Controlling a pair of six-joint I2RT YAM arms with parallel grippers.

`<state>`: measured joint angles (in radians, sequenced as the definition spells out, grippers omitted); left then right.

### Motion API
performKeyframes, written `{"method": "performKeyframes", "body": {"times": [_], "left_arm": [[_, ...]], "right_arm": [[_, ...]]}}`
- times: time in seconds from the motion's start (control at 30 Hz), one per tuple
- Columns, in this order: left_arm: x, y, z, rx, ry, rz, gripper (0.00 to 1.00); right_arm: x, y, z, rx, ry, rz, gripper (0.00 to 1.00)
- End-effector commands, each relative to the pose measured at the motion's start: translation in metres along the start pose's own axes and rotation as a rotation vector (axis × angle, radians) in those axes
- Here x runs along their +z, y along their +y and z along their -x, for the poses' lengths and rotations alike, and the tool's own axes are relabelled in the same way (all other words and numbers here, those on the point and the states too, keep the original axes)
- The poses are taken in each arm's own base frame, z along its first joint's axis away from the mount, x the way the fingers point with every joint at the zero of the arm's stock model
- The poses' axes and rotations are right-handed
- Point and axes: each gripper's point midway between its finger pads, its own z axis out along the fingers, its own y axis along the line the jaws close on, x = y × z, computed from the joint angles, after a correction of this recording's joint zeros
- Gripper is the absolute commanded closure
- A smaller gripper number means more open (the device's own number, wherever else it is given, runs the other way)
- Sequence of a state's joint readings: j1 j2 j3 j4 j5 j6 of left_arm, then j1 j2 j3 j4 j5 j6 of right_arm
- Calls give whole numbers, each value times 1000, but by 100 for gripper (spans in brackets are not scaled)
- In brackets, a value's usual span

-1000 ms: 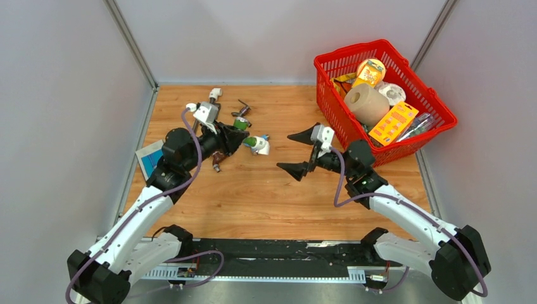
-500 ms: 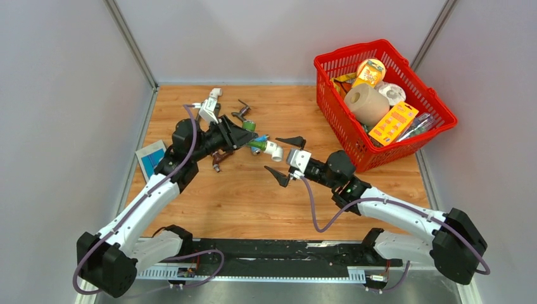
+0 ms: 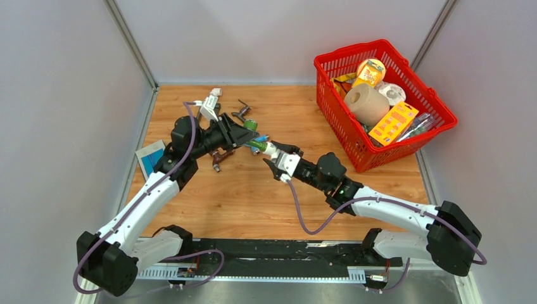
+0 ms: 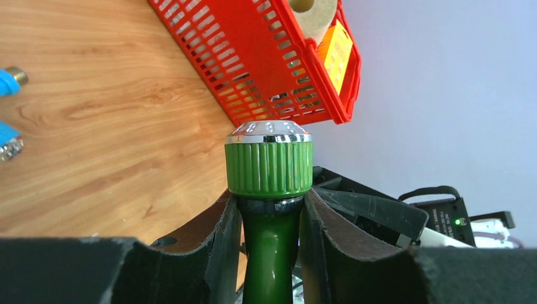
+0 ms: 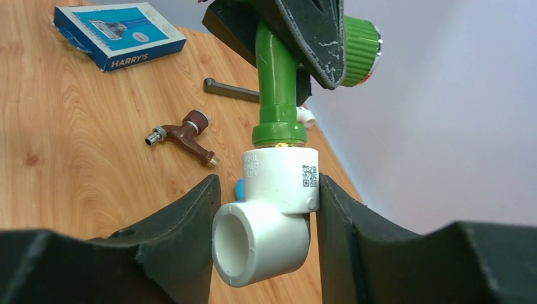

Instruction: Install the water faucets

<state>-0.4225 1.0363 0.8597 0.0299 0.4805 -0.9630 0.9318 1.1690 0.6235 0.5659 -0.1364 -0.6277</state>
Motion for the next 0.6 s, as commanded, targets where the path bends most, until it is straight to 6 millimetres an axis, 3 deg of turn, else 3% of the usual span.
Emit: {"method": "performKeyframes", "body": {"times": [0.0, 0.17, 0.37, 0.47, 0.57], "left_arm": [[-9, -45, 18, 221, -47, -178, 100], [-21, -68, 9, 674, -44, -379, 100], [-45, -81, -16, 1153, -41, -598, 100], [-51, -75, -30, 1285, -23, -665, 100], [-53, -69, -39, 1313, 15, -685, 100]], "right_arm": [[5, -12, 35, 105, -94, -6, 100], [9, -10, 54, 405, -145, 208, 100], [8, -9, 43, 842, -65, 508, 100], [7, -11, 42, 1022, -39, 576, 100], [9, -14, 37, 1079, -17, 580, 97]]}}
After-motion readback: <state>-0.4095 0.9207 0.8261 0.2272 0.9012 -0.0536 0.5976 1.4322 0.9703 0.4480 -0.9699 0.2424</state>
